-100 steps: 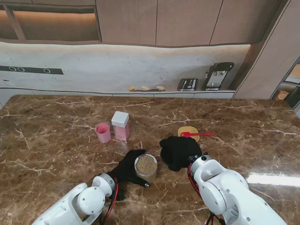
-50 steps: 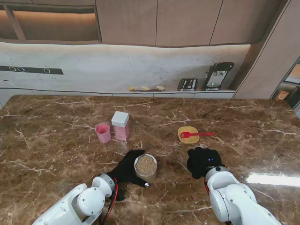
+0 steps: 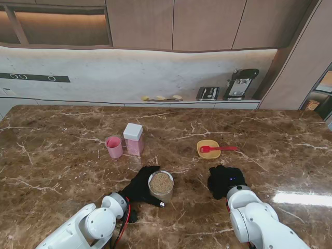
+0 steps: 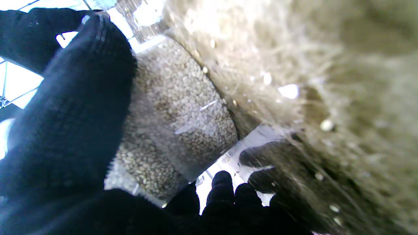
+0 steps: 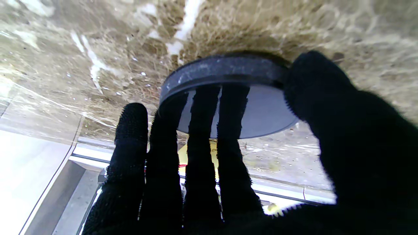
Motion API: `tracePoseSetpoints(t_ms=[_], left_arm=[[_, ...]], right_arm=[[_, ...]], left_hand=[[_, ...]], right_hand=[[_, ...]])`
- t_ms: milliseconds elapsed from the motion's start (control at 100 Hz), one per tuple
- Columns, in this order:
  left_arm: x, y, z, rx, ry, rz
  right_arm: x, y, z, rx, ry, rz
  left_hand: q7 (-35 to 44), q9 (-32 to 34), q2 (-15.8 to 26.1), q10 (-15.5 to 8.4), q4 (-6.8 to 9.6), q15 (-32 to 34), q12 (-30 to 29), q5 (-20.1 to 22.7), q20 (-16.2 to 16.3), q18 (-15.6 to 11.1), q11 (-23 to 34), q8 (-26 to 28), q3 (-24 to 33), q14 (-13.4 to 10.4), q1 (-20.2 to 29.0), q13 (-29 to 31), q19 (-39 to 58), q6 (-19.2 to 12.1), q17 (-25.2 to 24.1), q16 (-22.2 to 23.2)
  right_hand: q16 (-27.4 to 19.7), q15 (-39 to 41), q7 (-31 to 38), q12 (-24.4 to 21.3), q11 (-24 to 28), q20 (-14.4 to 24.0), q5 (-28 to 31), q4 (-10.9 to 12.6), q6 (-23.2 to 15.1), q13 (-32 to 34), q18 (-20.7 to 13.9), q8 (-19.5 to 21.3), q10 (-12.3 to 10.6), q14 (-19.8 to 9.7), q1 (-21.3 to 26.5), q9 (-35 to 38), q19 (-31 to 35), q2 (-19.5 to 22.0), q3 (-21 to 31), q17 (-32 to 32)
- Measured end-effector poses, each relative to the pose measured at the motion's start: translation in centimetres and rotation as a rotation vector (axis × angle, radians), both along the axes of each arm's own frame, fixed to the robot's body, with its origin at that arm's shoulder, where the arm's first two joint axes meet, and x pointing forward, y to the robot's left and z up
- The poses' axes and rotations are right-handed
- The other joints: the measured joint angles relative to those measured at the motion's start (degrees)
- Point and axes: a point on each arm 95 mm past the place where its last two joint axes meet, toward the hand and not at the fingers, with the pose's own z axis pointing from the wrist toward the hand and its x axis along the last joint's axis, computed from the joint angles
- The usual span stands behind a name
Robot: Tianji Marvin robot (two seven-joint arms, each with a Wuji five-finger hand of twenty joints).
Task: Measure grain into the airtight container
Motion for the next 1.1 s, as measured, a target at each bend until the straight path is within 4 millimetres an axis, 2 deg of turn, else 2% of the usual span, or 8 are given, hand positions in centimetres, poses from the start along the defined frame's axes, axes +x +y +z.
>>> tracePoseSetpoints(t_ms=[300,420,510,590,630,700,980,1100], left_arm=[[0.0,0.0,0.0,0.001,0.001,-0.002],[0.0,0.1,0.0,0.002,0.002,-0.003],[-0.1,0.2,0.1,0.004,0.003,-0.003],[-0.1,0.2,0.1,0.010,0.000,-0.006],[-0.1,0.2,0.1,0.013,-0.003,-0.009],[-0.1,0.3,0.0,0.016,-0.005,-0.018],[-0.1,0.7,0.0,0.004,-0.004,-0.034],[-0.2,0.9,0.0,0.003,-0.003,-0.038]], right_arm=[[-0.2,-0.2,0.2,-0.010,-0.007,0.005],[-0.3,-0.2,0.4,-0.009,-0.013,0.011],[-0.4,-0.2,0.6,-0.005,-0.022,0.014],[-0.5,-0.1,0.8,0.001,-0.043,0.018],[-0.5,-0.1,0.9,0.005,-0.052,0.020],[-0.6,0.0,1.1,0.010,-0.063,0.023],[-0.6,0.3,1.5,0.029,-0.101,0.033],[-0.6,0.4,1.5,0.038,-0.100,0.033]], left_hand=[[0.0,0.0,0.1,0.0,0.00,0.0,0.0,-0.3,0.0,0.0,0.0,0.0,0.0,0.0,0.0,0.0,0.0,0.0,0.0,0.0],[0.0,0.0,0.1,0.0,0.00,0.0,0.0,-0.3,0.0,0.0,0.0,0.0,0.1,0.0,0.0,0.0,0.0,0.0,0.0,0.0],[-0.8,0.0,0.1,0.0,-0.03,0.0,0.0,-0.5,0.0,0.0,0.0,-0.7,2.5,0.0,-1.4,0.0,0.0,0.1,0.0,0.0],[-2.7,0.0,2.2,0.0,-0.07,0.0,0.0,-2.7,0.0,0.0,0.0,-4.8,3.7,0.0,-2.7,0.0,0.0,0.1,0.0,0.0],[-4.3,0.0,2.4,0.1,-0.09,0.0,0.0,-3.2,0.0,0.0,0.0,-9.6,4.8,0.0,-3.9,0.0,0.0,0.1,0.0,0.0],[-8.1,0.0,2.4,0.1,-0.09,0.0,-0.1,-4.5,0.0,0.0,0.0,-14.1,5.8,0.0,-5.1,-0.3,0.0,0.1,-0.2,0.0],[-16.6,0.0,2.4,0.1,-0.02,0.0,-0.1,-8.4,-0.7,0.0,-0.4,-21.7,6.1,0.0,-6.0,-0.4,0.0,0.1,-0.3,-0.3],[-24.3,0.0,3.1,0.1,0.31,0.0,-0.1,-9.0,-1.5,0.0,-1.3,-25.3,6.3,0.0,-9.7,-0.4,0.0,0.1,-0.3,-0.9]], right_hand=[[-4.0,-5.1,-2.4,-4.0,-3.5,0.0,-2.6,0.3,1.4,-7.0,1.4,-1.0,0.1,-1.7,-0.9,-6.3,-6.6,2.4,-0.3,-9.2],[-4.1,-7.0,-3.7,-4.8,-3.9,0.0,-3.5,0.3,2.0,-8.1,1.8,-1.6,0.6,-1.8,-2.3,-7.8,-8.5,3.2,-1.5,-10.8],[-4.9,-7.7,-3.8,-5.4,-4.5,0.0,-3.6,0.3,2.1,-8.7,1.9,-2.0,0.7,-1.9,-3.7,-8.4,-9.3,3.8,-1.8,-11.8],[-4.9,-8.3,-4.2,-5.5,-4.5,0.0,-3.6,0.3,2.1,-9.7,1.9,-2.4,0.7,-1.9,-3.8,-8.4,-9.4,3.9,-2.2,-12.3],[-4.9,-7.9,-4.2,-5.5,-4.5,0.1,-3.6,0.3,2.1,-9.4,1.9,-2.4,0.7,-1.9,-3.8,-8.4,-9.6,4.4,-2.4,-12.6],[-4.9,-7.9,-4.3,-5.5,-4.5,0.5,-3.6,0.3,2.1,-9.4,1.9,-2.4,0.7,-1.9,-3.8,-8.4,-10.9,4.5,-2.4,-13.5],[-4.9,-7.8,-4.3,-5.5,-4.5,0.6,-3.6,0.3,2.1,-10.0,1.9,-2.4,0.7,-1.9,-3.8,-8.4,-11.6,4.6,-3.0,-14.2],[-4.9,-7.8,-4.3,-5.6,-4.5,0.7,-3.6,0.3,2.1,-10.0,1.9,-2.4,0.7,-1.9,-3.8,-8.4,-11.6,5.1,-3.0,-14.3]])
